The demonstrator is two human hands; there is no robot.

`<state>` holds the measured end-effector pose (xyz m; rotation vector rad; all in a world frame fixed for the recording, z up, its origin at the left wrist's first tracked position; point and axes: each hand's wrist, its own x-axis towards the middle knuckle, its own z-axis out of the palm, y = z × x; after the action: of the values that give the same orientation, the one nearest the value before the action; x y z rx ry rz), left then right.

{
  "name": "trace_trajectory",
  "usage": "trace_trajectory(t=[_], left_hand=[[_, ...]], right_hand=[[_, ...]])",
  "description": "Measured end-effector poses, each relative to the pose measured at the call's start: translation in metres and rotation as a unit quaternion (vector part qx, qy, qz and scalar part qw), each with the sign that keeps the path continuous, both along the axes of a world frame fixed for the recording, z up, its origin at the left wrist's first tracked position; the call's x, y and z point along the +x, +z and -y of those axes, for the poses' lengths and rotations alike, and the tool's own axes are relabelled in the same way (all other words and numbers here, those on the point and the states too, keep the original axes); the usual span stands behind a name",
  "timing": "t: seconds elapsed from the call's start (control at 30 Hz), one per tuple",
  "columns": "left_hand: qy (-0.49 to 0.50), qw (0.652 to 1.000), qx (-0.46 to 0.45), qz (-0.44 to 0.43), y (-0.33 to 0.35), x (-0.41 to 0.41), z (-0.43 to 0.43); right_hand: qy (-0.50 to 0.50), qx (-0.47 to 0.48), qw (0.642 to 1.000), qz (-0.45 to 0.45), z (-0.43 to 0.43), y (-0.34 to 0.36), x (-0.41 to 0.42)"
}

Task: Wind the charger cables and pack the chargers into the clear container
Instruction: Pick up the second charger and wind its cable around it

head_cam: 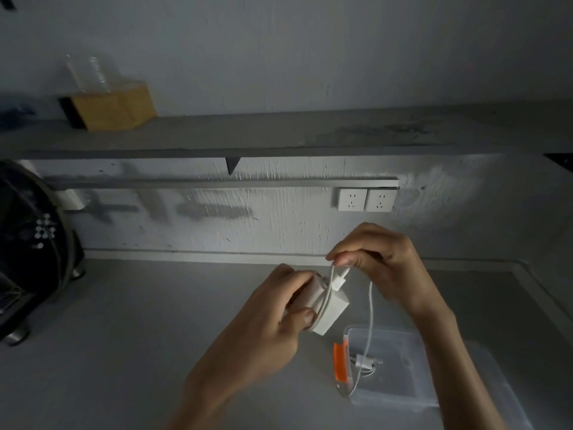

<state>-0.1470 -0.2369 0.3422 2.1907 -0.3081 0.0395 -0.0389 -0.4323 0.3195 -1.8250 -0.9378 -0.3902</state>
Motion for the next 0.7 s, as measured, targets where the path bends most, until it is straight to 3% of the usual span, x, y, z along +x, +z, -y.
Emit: trace_trajectory(t=[0.13,0.23,0.37,0.47,0.6,0.7], left_hand=[[0.024,0.999,-0.033,0.002,0.000,0.008,-0.003],[0.029,0.990,-0.131,-0.053,-0.005,0.021,-0.006],[0.020,0.961,-0.260,-0.090,-0.012,0.033,-0.010],[0.017,0.899,-0.418,-0.131,-0.017,0.043,-0.010],[0.075,0.838,-0.508,-0.185,-0.030,0.056,-0.005],[0.030,0.765,-0.599,-0.234,-0.033,0.055,-0.004]], right_hand=[[0.047,0.065,0.985,-0.151,-0.017,-0.016,0.001],[0.101,0.148,0.939,-0.293,-0.039,-0.043,-0.012],[0.062,0.115,0.913,-0.385,-0.053,-0.075,-0.033],[-0.021,0.066,0.927,-0.368,-0.051,-0.092,-0.048],[-0.085,-0.090,0.962,-0.244,-0.037,-0.102,-0.072],[-0.116,-0.192,0.957,-0.184,-0.027,-0.098,-0.071]])
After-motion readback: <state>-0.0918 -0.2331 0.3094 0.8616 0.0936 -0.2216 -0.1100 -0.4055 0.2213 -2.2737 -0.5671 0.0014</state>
